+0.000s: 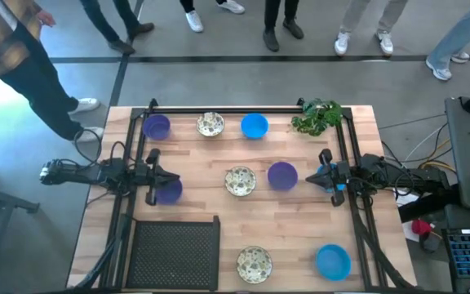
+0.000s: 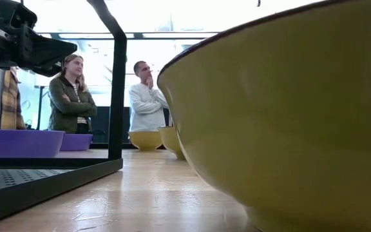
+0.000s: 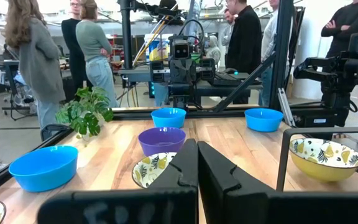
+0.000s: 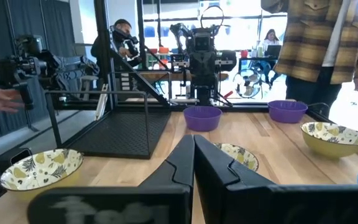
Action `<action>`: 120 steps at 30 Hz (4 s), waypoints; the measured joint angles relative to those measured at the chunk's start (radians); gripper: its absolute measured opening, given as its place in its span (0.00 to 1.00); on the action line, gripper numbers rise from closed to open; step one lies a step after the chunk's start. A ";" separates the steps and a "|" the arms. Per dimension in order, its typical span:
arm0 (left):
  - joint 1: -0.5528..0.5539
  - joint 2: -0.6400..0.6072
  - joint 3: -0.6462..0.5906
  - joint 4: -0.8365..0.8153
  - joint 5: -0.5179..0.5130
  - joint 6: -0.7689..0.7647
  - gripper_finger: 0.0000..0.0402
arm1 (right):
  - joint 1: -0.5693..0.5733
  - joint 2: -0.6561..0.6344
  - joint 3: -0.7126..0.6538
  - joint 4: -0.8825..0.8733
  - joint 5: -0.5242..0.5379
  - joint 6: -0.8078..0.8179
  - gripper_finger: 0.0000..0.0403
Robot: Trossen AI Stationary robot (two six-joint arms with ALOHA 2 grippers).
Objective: Pick & Place Mini bowls
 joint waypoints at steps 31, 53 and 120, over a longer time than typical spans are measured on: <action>0.000 0.000 0.000 0.155 -0.070 -0.213 0.00 | 0.000 -0.001 0.000 0.206 0.159 0.103 0.02; 0.000 0.232 0.206 0.008 -0.453 -0.134 0.00 | 0.000 -0.001 0.000 0.205 0.583 -0.021 0.02; 0.689 1.349 1.004 -0.695 -0.155 -0.831 0.34 | 0.000 -0.001 0.000 0.206 0.576 -0.018 0.02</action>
